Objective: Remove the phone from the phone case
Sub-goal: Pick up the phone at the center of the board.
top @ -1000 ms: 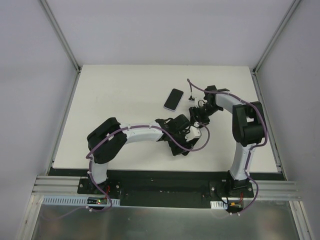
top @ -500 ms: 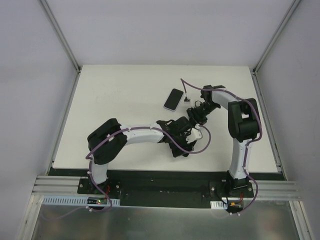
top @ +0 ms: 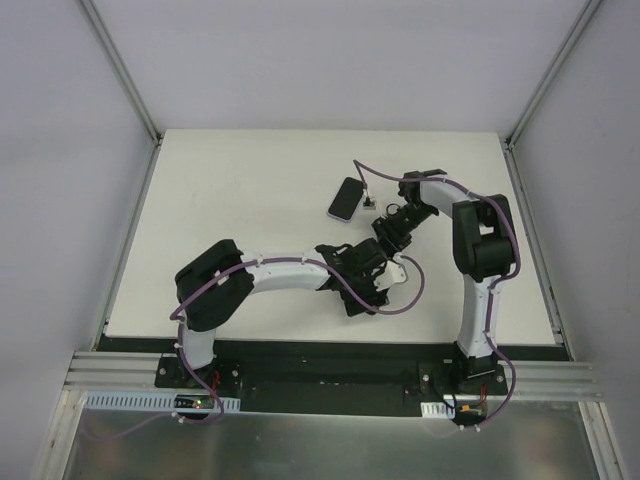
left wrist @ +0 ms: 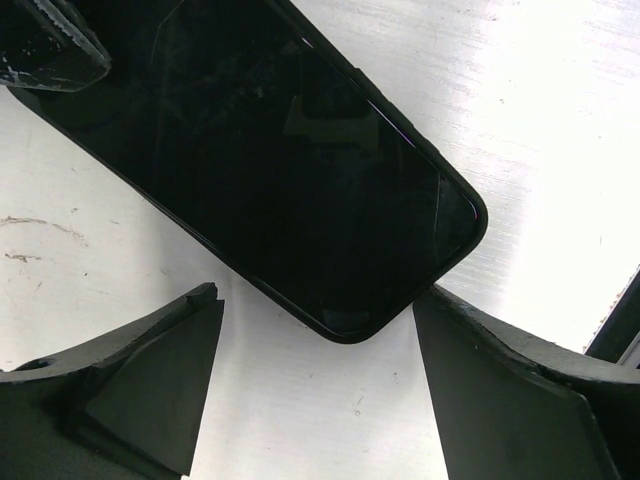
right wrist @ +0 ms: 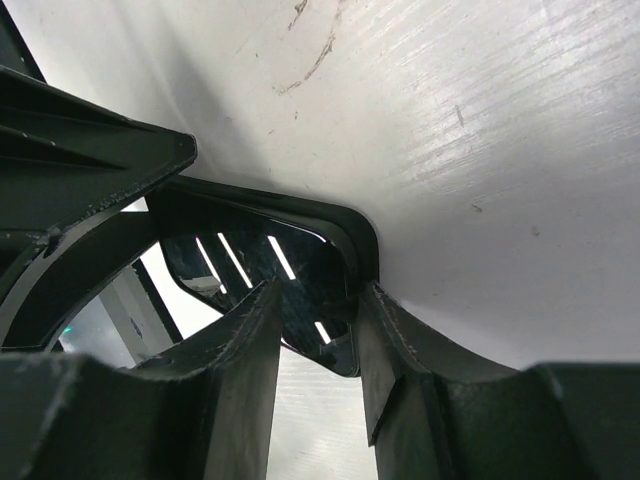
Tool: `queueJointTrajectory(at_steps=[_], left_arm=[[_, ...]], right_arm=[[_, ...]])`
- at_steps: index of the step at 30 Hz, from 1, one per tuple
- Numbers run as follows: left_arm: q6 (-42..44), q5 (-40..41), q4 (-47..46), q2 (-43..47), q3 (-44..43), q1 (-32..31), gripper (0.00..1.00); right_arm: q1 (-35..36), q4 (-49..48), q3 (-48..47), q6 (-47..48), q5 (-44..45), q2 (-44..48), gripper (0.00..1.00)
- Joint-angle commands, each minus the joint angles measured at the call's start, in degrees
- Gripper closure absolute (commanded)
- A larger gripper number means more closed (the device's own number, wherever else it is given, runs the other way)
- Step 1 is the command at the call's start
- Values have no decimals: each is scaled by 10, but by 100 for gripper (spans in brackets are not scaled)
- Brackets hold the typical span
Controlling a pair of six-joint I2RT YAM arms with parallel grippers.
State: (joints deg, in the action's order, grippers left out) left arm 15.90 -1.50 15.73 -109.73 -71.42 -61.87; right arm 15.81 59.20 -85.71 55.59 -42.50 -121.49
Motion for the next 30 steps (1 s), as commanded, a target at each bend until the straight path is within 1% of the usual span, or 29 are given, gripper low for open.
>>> queueJointTrajectory(at_steps=[1,7,21,25,30], left_arm=[[42,189,-87,-93,35,25,23],[48,199,-88,-99,29,39,27],[54,213,-92,-102,11,84,29],[59,221,-94,-101,8,98,30],[72,238,-103,-105,9,101,30]], right_arm=[[80,220,42,24,-164,-48,61],[81,230,42,29,-164,-54,63],[112,232,40,26,-166,-69,63],[113,260,30,53,-173,-75,66],[118,309,13,93,-174,-90,70]])
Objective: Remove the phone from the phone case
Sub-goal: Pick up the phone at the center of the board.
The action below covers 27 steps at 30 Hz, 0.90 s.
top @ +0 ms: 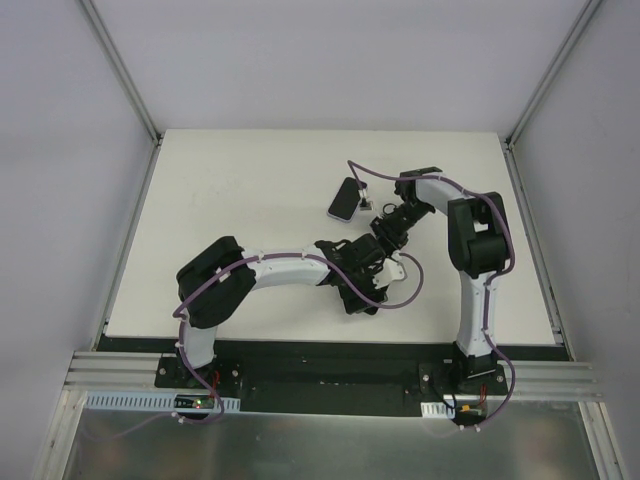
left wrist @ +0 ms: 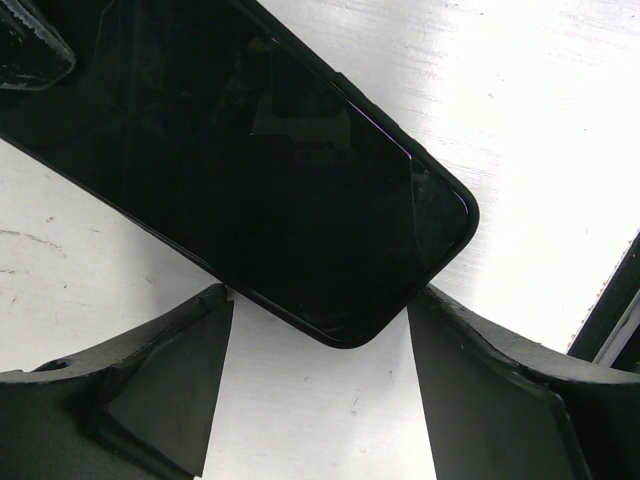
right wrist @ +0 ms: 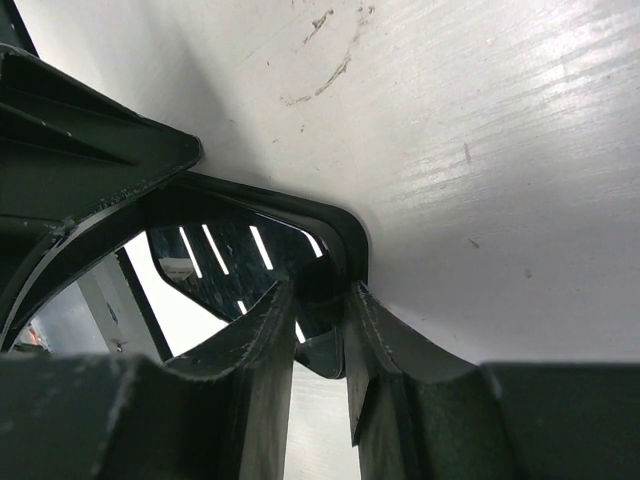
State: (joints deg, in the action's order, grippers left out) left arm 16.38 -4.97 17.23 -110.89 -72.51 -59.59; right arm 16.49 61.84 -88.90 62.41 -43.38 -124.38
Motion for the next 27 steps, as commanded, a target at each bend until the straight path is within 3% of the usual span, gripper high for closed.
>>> queueJointTrajectory(at_steps=[1,7,16,27], left_arm=[[70,275,-120,-95,20,78,30],[81,289,-130,-102,20,79,30],[86,283,-131,-102,23,86,30],[103,306,-142,-106,13,97,29]], right_arm=[[112,284,44,26,-164,-63,71],[112,332,33,68,-160,-75,72],[118,334,30,71,-165,-74,57],[132,337,35,70,-167,-52,61]])
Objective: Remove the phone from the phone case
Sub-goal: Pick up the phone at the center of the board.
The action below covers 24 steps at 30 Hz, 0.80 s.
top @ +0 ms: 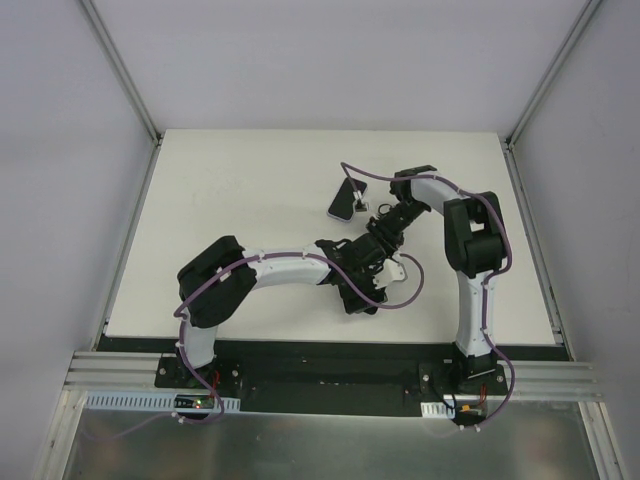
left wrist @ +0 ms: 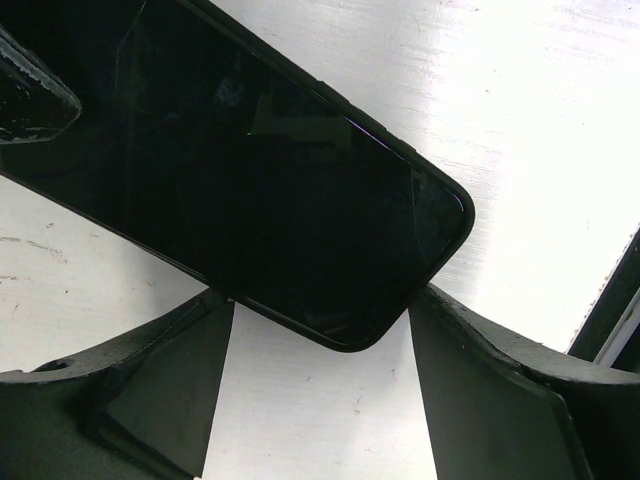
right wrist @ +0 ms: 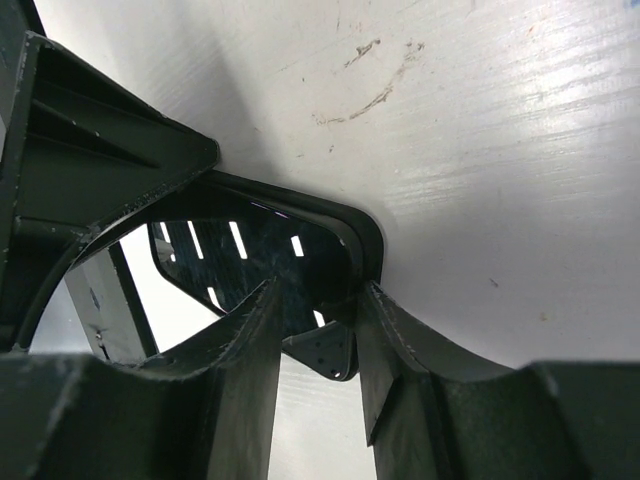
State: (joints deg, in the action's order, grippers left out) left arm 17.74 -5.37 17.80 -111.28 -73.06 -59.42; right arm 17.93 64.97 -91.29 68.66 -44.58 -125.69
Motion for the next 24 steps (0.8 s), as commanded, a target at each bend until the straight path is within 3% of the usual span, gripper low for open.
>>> queueJointTrajectory(at_steps=[1,9,24], left_arm=[[93,316,-151,-103,20,96,29],[129,349,-193,-95,34,101,29],[136,356,-189,-82,38,104,26]], right_arm=[[119,306,59,9,-155,-36,62],[127,306,68,4,-160,-17,66],[127,305,66,-34,-161,70,69]])
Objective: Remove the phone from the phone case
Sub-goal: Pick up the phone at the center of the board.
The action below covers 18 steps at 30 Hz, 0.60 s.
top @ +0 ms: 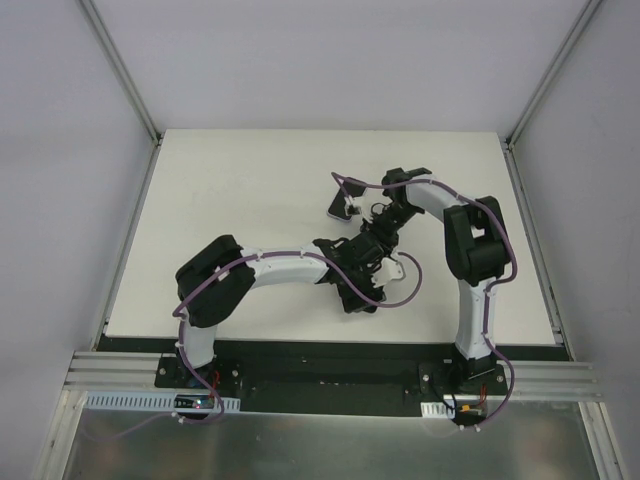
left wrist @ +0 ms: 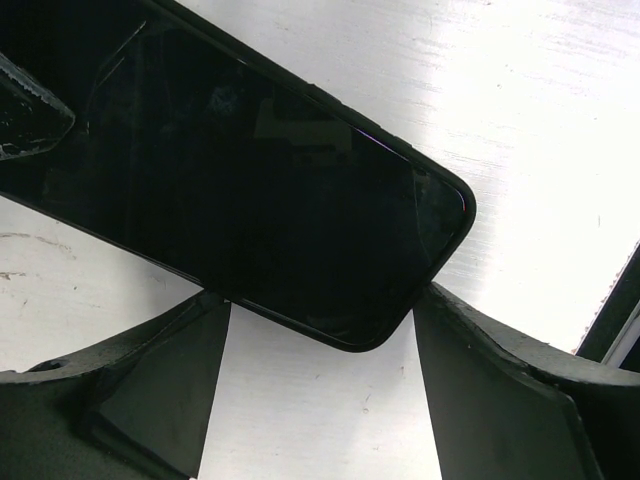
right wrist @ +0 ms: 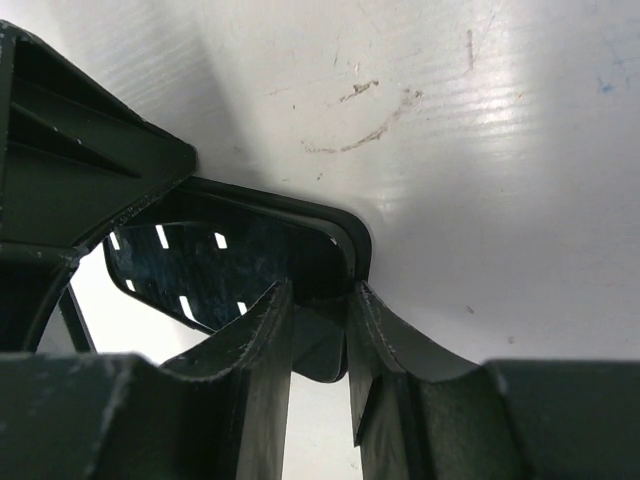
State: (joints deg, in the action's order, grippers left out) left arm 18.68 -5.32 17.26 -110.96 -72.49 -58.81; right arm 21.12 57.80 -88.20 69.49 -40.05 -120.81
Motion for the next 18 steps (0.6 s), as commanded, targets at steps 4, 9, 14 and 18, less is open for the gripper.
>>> queueJointTrajectory(at_steps=[4,9,14,18], left_arm=[[122,351,-180,-75,36,99,25],[108,326,-152,-61,36,98,22],[95,303,-133,-46,39,97,21],[80,289,-115,-44,31,98,20]], right_arm=[[88,376,27,-52,-203,34,70],[58,334,12,-107,-188,37,75],[31,291,1,-152,-176,53,75],[19,288,-9,-162,-172,64,75]])
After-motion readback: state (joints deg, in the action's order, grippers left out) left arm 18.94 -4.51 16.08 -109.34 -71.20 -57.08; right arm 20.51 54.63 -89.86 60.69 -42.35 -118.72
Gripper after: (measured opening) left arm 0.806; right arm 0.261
